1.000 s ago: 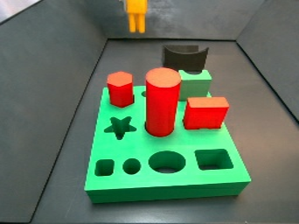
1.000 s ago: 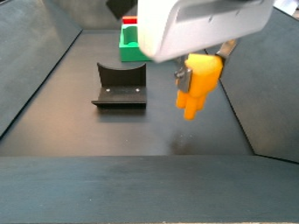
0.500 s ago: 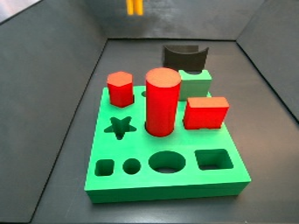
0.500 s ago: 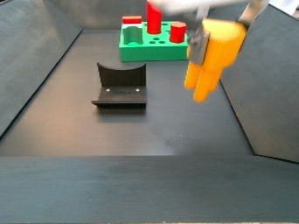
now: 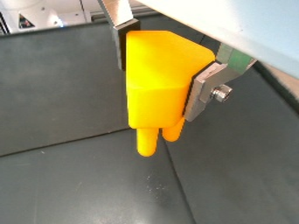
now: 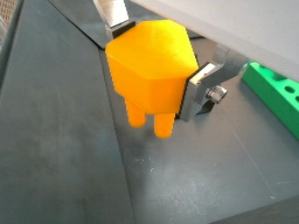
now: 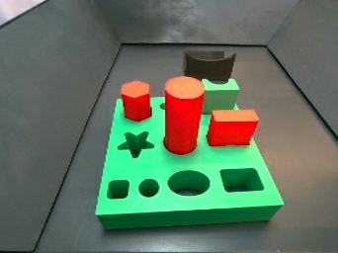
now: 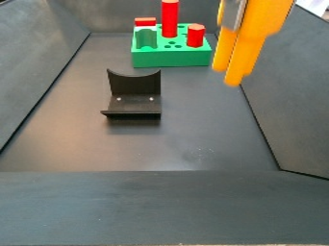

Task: Pick up the 3 prong object. Move up. Move to above the board. Insert the 3 prong object.
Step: Move to above the board.

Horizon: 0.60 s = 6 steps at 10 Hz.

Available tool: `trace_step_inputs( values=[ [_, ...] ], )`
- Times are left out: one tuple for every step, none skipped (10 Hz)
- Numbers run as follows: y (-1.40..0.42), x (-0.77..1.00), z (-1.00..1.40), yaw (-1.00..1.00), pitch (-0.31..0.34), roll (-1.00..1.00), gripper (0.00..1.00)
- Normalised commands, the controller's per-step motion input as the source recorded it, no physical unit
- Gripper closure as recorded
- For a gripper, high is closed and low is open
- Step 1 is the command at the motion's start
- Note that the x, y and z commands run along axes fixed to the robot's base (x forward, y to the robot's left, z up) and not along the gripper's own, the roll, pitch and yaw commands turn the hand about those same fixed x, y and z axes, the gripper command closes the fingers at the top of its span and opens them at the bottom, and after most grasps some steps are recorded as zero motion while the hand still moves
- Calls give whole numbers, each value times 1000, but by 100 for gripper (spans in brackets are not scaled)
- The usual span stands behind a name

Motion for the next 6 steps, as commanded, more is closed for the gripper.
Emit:
trace_step_inputs(
  values=[
    [58, -15, 854, 7, 94, 19, 100],
    [29, -5, 642, 9, 95, 28, 100],
    [21, -4, 540, 10, 94, 31, 100],
    [8, 2, 333, 12, 93, 30, 100],
    [3, 5, 178, 13, 93, 31, 100],
    [-1000, 122, 47, -1000, 108, 72, 100]
  ],
)
